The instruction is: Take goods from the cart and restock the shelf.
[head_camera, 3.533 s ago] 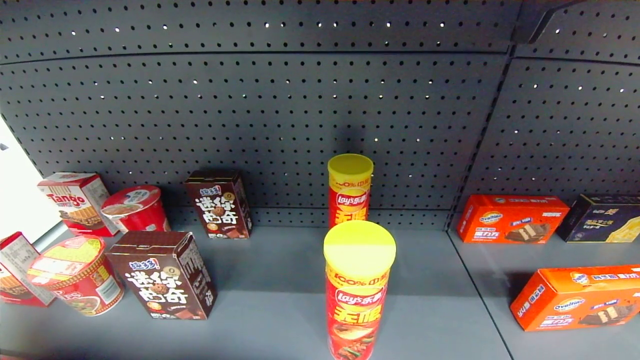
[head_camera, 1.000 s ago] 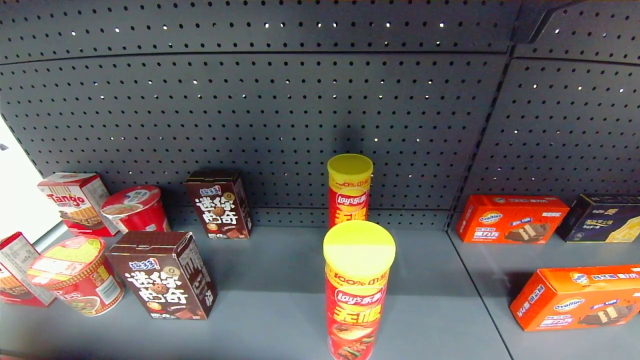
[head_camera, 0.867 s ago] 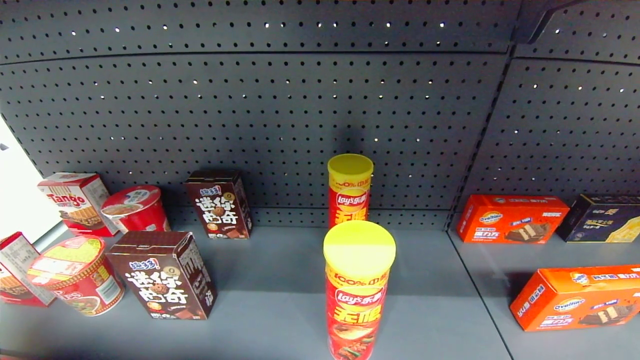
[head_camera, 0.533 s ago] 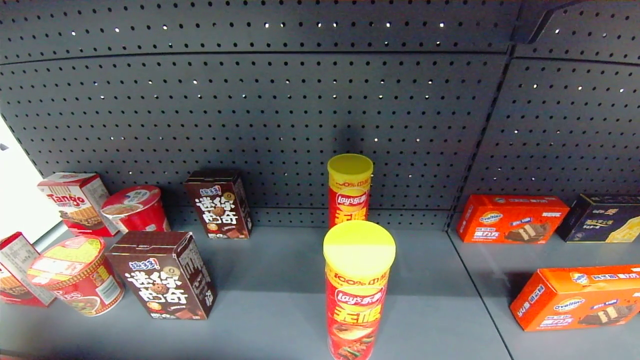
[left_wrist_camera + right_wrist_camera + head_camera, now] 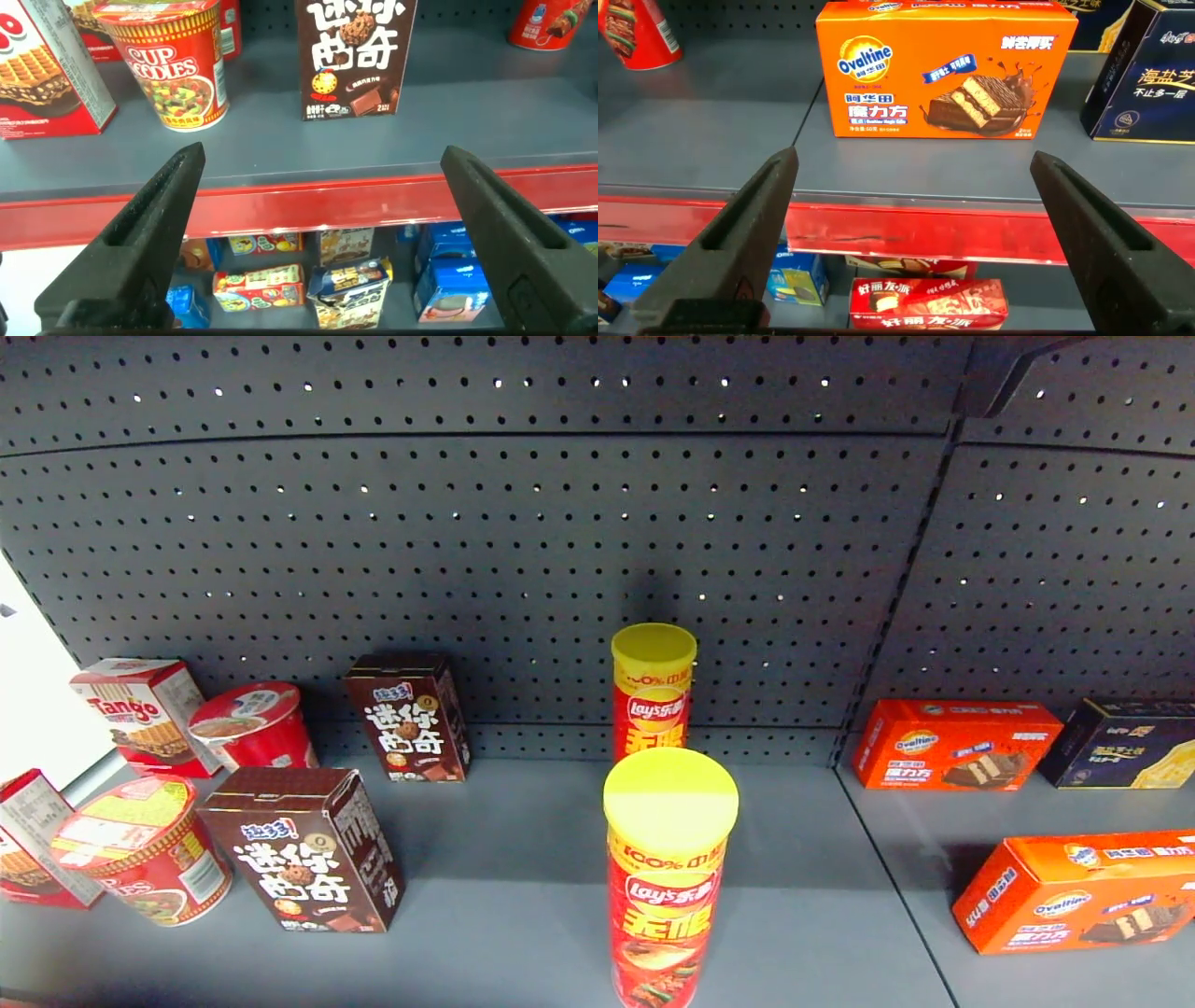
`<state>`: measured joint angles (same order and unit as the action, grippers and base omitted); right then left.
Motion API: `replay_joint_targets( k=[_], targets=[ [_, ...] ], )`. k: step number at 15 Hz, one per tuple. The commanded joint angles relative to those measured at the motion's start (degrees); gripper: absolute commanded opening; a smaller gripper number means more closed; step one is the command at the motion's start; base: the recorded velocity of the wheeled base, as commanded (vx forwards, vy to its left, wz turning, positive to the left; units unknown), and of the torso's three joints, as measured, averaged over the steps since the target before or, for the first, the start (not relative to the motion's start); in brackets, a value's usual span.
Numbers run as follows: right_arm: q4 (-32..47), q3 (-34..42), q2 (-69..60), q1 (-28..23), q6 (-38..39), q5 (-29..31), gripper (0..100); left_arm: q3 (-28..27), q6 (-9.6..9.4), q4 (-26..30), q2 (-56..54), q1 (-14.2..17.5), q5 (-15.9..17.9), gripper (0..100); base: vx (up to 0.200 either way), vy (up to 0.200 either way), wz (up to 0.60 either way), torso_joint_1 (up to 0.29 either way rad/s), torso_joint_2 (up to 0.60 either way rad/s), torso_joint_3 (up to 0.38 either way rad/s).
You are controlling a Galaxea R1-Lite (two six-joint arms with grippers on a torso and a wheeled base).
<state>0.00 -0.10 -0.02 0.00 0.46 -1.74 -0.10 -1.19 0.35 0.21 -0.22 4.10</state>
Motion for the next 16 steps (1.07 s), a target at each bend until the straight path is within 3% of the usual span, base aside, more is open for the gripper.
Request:
replay_joint_targets(
  k=[1, 16],
  targets=[
    [0.0, 0.01, 0.02, 0.0, 0.06, -0.01, 100, 0.1, -0.04, -0.09, -0.21, 0.04, -0.05, 100, 0.0, 0.0, 0.0, 0.0, 0.0, 0.0],
    [0.0, 0.01, 0.02, 0.0, -0.02, -0.1, 100, 0.01, -0.04, -0.35, -0.12, -0.04, 0.03, 100, 0.0, 0.0, 0.0, 0.0, 0.0, 0.0]
  ],
)
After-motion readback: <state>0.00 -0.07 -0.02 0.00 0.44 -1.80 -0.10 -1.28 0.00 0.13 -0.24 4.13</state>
